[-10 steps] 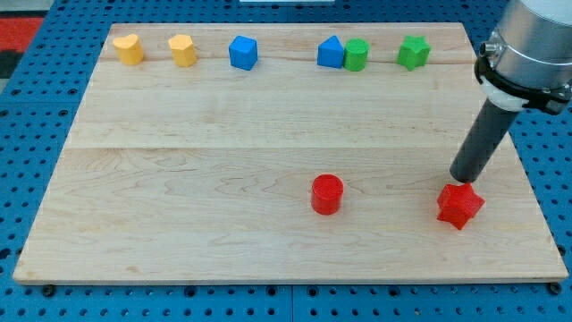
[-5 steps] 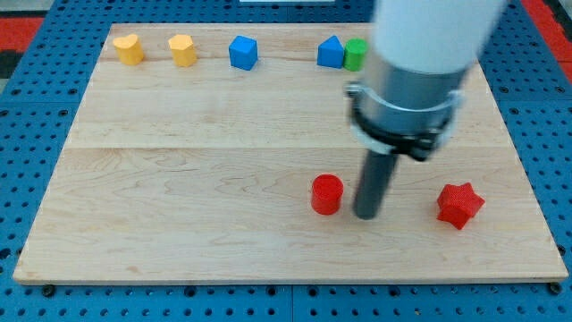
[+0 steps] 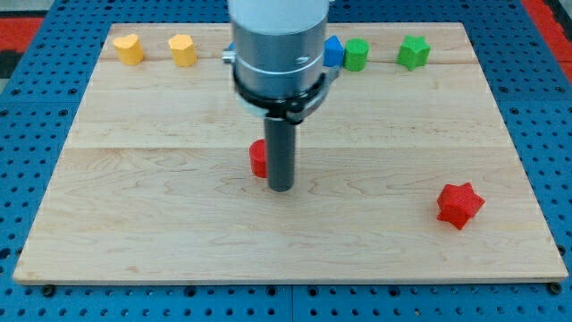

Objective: Place the red circle in between blue cube and blue triangle

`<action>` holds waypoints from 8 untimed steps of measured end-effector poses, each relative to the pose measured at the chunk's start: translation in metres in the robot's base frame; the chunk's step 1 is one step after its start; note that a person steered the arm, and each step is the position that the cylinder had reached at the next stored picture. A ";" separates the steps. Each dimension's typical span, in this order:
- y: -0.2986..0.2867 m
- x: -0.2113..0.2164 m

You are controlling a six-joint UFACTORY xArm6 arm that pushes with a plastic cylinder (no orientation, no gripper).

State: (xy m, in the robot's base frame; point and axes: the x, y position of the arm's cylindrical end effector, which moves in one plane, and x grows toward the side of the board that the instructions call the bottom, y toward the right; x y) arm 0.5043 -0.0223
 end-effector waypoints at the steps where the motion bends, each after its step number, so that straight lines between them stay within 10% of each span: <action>1: -0.021 -0.026; 6: 0.015 -0.109; 8: 0.015 -0.078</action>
State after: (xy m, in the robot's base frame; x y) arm 0.4266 -0.0077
